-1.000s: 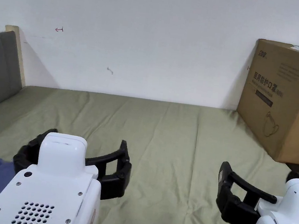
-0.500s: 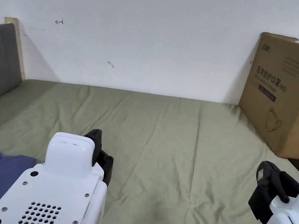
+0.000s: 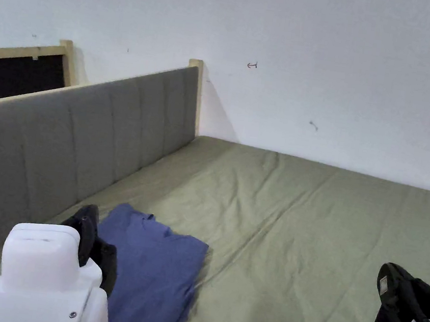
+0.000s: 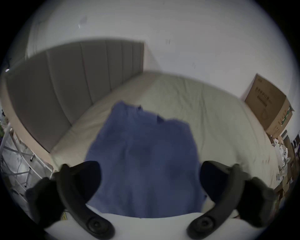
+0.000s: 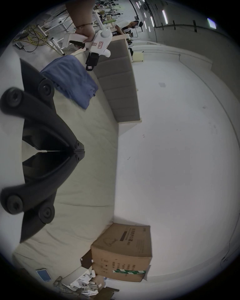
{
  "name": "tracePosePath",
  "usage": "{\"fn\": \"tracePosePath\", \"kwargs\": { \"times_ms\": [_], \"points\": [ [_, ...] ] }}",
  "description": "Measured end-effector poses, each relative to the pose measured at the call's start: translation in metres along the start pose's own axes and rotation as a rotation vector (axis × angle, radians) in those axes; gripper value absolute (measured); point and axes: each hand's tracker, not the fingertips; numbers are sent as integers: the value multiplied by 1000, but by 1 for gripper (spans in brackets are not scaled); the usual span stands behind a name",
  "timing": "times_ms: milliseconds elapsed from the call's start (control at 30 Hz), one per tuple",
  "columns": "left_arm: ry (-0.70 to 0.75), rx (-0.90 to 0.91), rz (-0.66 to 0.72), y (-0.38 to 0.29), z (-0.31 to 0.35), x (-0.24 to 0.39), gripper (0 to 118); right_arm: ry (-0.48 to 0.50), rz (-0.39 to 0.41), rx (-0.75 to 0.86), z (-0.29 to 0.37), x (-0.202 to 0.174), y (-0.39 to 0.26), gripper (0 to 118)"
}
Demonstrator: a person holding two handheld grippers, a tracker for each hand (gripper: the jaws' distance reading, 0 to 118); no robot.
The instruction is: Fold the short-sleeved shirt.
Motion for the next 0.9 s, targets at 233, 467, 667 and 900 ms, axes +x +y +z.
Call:
{"fn": "tracePosePath", "kwargs": {
  "times_ms": [233, 467, 667, 900],
  "points": [
    [110, -133, -50, -26, -121, -12, 118, 5, -69, -150, -47, 10, -20, 0],
    [163, 8, -148, -33, -50, 21, 13, 55, -94, -181, -46, 3, -24, 0],
    [137, 121, -84, -5, 36, 2, 0, 50, -55, -119, -13, 12, -4, 0],
    [-64, 489, -163, 69, 189, 75, 0, 5, -118, -25, 29, 34, 18, 0]
  ]
}}
